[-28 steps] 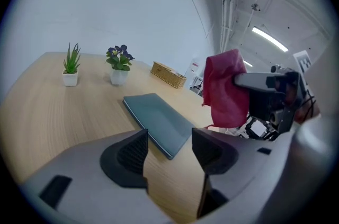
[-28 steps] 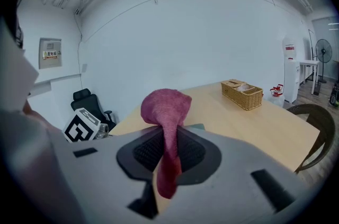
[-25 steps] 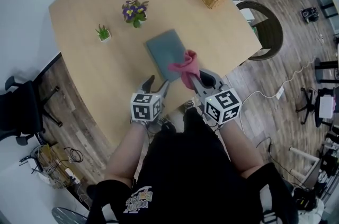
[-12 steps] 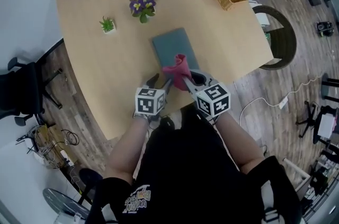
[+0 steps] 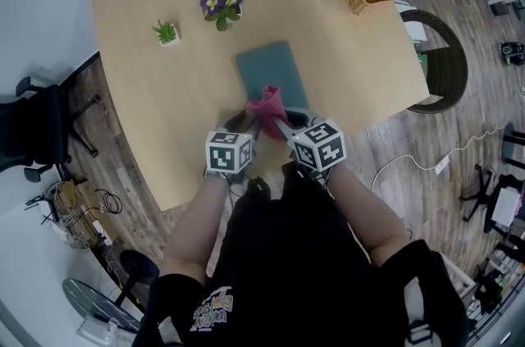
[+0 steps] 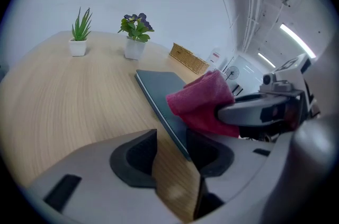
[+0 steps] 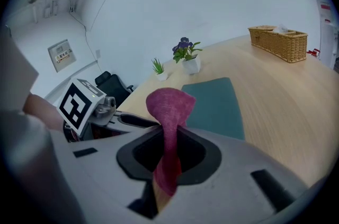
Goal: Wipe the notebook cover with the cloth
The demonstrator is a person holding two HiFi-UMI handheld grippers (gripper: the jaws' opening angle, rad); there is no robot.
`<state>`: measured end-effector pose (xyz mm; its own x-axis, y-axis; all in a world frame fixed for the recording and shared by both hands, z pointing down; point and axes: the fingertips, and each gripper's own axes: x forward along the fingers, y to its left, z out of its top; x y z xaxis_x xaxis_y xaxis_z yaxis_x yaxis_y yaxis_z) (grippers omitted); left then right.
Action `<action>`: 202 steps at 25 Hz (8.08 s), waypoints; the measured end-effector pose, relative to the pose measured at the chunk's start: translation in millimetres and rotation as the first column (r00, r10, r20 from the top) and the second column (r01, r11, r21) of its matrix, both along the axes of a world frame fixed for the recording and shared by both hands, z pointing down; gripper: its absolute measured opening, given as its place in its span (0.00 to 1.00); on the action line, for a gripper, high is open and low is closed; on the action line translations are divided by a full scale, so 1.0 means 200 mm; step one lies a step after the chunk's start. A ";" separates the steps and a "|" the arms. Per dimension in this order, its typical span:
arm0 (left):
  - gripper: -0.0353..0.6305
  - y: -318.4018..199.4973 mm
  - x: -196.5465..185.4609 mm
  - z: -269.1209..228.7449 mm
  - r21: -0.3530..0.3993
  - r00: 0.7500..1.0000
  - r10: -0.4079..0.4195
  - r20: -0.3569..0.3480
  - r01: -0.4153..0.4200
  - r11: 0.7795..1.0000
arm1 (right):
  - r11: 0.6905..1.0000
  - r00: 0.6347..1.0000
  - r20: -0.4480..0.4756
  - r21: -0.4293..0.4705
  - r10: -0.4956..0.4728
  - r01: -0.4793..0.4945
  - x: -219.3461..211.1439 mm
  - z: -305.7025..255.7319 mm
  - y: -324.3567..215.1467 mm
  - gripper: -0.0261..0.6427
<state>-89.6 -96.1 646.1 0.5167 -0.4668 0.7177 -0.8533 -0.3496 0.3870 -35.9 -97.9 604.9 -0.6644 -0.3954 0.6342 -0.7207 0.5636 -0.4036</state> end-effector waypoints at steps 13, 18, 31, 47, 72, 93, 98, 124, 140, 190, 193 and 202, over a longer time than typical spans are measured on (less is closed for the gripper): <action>0.29 0.00 -0.01 0.01 0.018 0.999 -0.013 0.035 0.012 1.000 | 0.994 0.997 -0.042 -0.090 -0.063 0.059 -0.12 0.14 0.06 0.13; 0.29 -0.01 -0.01 0.01 0.019 0.999 -0.012 0.037 0.011 1.000 | 0.993 0.996 -0.048 -0.087 -0.078 0.074 -0.13 0.15 0.05 0.13; 0.28 -0.01 -0.01 0.01 0.007 1.000 -0.016 0.027 0.016 1.000 | 0.995 0.995 -0.057 -0.073 -0.077 0.073 -0.06 0.15 0.03 0.12; 0.27 0.00 -0.01 0.01 0.003 1.000 -0.020 0.024 0.020 1.000 | 0.989 0.987 -0.100 -0.067 0.125 -0.132 0.37 0.17 -0.14 0.13; 0.35 -0.02 0.00 -0.02 -0.008 1.000 0.014 -0.002 -0.014 1.000 | 0.983 0.976 -0.113 0.025 0.186 -0.184 0.51 -0.04 -0.27 0.13; 0.29 -0.18 0.00 0.00 -0.016 0.999 -0.043 -0.007 0.042 0.999 | 0.991 0.991 0.053 -0.040 -0.122 0.124 -0.21 -0.08 -0.39 0.13; 0.28 -0.18 0.00 0.01 -0.018 0.999 -0.042 -0.006 0.042 0.999 | 0.980 0.985 0.002 -0.096 -0.173 0.172 -0.27 0.06 -0.36 0.13; 0.27 -0.18 -0.01 0.01 -0.011 0.999 -0.044 0.006 0.044 0.999 | 0.995 0.988 -0.117 -0.027 -0.098 0.096 -0.04 0.15 -0.40 0.13; 0.26 -0.18 -0.01 0.01 -0.009 0.999 -0.045 0.010 0.045 0.999 | 0.998 0.987 -0.149 -0.024 0.056 -0.061 0.30 0.16 -0.44 0.13; 0.24 -0.19 -0.02 0.01 -0.054 0.998 -0.054 -0.033 0.053 0.997 | 0.970 0.973 -0.016 -0.090 -0.229 0.227 -0.48 0.13 -0.55 0.12; 0.24 -0.19 -0.03 0.02 -0.052 0.998 -0.053 -0.033 0.052 0.997 | 0.960 0.960 -0.063 -0.073 -0.274 0.269 -0.49 0.15 -0.56 0.12; 0.24 -0.19 -0.03 0.02 -0.055 0.998 -0.055 -0.035 0.053 0.997 | 0.951 0.950 -0.058 -0.056 -0.306 0.303 -0.44 0.14 -0.59 0.12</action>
<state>-95.4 -134.1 649.6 0.5178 -0.4563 0.7236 -0.8555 -0.2810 0.4350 -124.2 -216.4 632.5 -0.7055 -0.1500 0.6926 -0.5429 0.7426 -0.3922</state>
